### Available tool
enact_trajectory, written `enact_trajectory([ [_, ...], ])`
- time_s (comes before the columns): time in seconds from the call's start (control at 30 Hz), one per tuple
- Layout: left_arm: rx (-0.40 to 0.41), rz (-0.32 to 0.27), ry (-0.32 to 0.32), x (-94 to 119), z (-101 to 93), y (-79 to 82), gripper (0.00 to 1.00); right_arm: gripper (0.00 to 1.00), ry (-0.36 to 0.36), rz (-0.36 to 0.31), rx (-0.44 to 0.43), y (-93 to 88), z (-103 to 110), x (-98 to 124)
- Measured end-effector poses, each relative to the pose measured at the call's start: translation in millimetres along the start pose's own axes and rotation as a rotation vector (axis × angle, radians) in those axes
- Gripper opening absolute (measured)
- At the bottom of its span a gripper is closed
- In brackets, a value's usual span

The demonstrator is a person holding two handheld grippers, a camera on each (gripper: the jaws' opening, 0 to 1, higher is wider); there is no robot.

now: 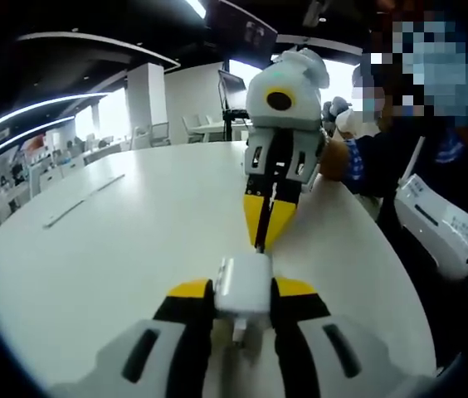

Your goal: Plug the desk Type‑C cable into the charger adapter.

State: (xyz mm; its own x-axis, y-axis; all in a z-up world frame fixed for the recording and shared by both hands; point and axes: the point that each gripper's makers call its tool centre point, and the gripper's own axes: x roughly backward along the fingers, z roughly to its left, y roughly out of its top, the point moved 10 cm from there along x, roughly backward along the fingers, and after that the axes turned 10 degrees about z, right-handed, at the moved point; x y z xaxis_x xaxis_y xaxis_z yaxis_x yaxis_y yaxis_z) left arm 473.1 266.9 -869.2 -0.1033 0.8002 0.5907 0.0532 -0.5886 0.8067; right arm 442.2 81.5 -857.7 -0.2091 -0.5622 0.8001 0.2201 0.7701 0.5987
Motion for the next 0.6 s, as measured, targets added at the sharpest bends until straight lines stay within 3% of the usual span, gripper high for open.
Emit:
enact_trajectory([
  [0.2,-0.042,0.006,0.014,-1.9,-1.9,0.9,0.28,0.02,0.01,-0.008,0.059,-1.4,0.9,0.7],
  [0.37,-0.042,0.006,0.009,-2.1,-1.2,0.1,0.27,0.03,0.007,-0.027,0.113,-2.5,0.3,-0.2],
  [0.47,-0.039,0.003,-0.003,-2.2,-1.3,-0.7,0.27,0.03,-0.009,-0.04,0.201,-3.0,1.3,-0.2],
  [0.6,-0.028,-0.003,-0.013,-2.6,-1.1,-1.2,0.27,0.03,0.001,-0.059,0.227,-5.3,-1.8,0.0],
])
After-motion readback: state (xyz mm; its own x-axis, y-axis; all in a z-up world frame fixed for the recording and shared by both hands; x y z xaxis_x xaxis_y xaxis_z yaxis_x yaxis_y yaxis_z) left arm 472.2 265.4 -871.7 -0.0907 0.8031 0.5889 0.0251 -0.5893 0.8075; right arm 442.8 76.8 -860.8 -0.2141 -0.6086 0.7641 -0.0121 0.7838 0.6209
